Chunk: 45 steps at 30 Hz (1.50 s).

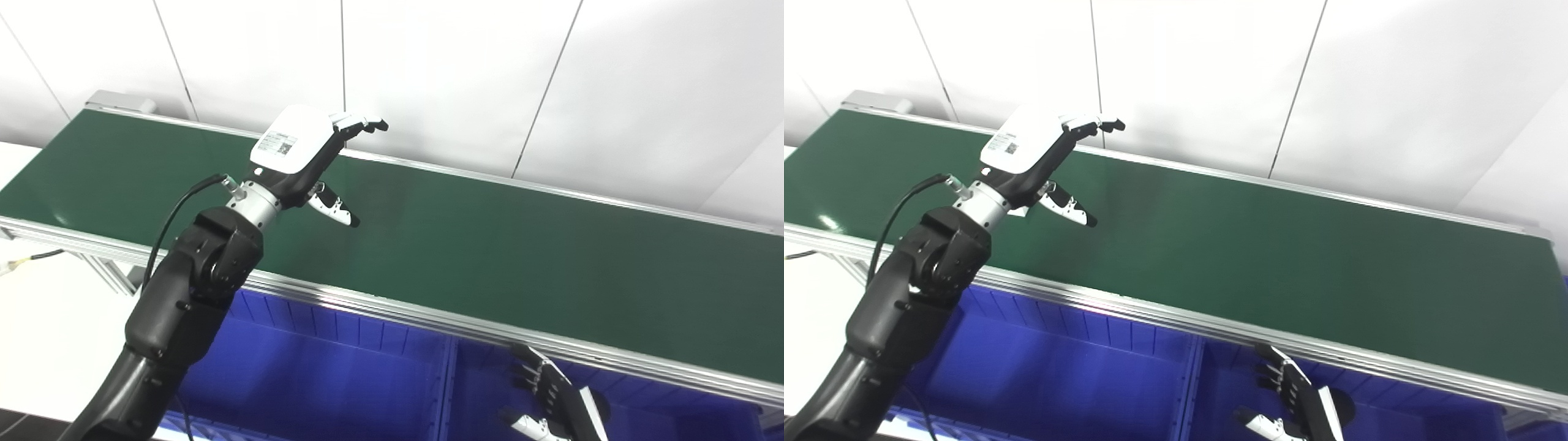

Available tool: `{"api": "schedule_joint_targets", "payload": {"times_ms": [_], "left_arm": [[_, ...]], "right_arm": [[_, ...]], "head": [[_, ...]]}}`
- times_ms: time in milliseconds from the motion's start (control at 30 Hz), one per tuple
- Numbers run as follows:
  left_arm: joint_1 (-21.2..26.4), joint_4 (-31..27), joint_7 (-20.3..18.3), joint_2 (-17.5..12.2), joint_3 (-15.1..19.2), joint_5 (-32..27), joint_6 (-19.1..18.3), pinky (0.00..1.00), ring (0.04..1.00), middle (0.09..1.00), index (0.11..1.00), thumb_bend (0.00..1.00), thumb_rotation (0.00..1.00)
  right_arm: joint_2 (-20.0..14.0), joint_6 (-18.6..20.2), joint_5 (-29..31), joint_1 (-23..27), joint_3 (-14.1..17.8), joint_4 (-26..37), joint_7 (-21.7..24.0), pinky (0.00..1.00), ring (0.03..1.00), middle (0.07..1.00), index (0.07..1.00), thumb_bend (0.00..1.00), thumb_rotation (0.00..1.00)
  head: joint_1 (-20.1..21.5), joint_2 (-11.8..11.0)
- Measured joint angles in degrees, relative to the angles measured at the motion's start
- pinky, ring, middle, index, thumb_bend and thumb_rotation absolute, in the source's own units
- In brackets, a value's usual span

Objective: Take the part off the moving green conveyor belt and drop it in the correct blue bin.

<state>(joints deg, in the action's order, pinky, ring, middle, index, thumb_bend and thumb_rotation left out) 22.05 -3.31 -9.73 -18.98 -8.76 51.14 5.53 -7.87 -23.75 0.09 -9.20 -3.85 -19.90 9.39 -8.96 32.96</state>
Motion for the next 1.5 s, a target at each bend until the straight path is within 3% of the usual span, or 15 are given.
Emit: {"api": "schedule_joint_targets", "payload": {"times_ms": [200, 467, 733, 1200, 1500], "left_arm": [[3.38, 8.96, 2.51, 0.01, -2.26, 0.92, -0.03, 0.57, 0.712, 0.781, 0.799, 1.00, 0.09], [4.80, 16.21, 6.52, 1.01, -5.25, 1.45, -0.47, 0.55, 0.722, 0.799, 0.813, 1.00, 0.10], [5.55, 19.08, 6.62, 2.07, -7.84, 1.45, -2.34, 0.60, 0.743, 0.804, 0.817, 1.00, 0.08], [10.83, 24.88, 6.28, 3.03, -10.46, 0.55, -4.78, 0.58, 0.742, 0.819, 0.828, 1.00, 0.10], [12.76, 26.38, 2.00, 3.37, -10.07, -4.44, -8.65, 0.53, 0.737, 0.839, 0.841, 1.00, 0.11]], "right_arm": [[0.13, -0.01, 1.77, 0.25, 2.09, -0.41, 2.78, 0.75, 0.785, 0.843, 0.816, 1.00, 0.41], [0.65, -0.05, 2.10, 0.34, 4.62, -2.15, 5.26, 0.74, 0.787, 0.850, 0.810, 1.00, 0.42], [1.55, -0.05, 2.15, 0.44, 6.20, -2.60, 7.58, 0.74, 0.785, 0.848, 0.804, 1.00, 0.42], [2.22, -0.05, 2.11, 0.80, 7.51, -2.92, 8.69, 0.73, 0.779, 0.841, 0.805, 1.00, 0.42], [2.31, -0.05, 1.97, 0.73, 7.50, -2.85, 8.72, 0.72, 0.776, 0.843, 0.804, 1.00, 0.42]], "head": [[-3.77, -0.87], [-4.04, -3.07], [-4.04, -4.30], [-3.87, -3.87], [-3.25, -3.52]]}}
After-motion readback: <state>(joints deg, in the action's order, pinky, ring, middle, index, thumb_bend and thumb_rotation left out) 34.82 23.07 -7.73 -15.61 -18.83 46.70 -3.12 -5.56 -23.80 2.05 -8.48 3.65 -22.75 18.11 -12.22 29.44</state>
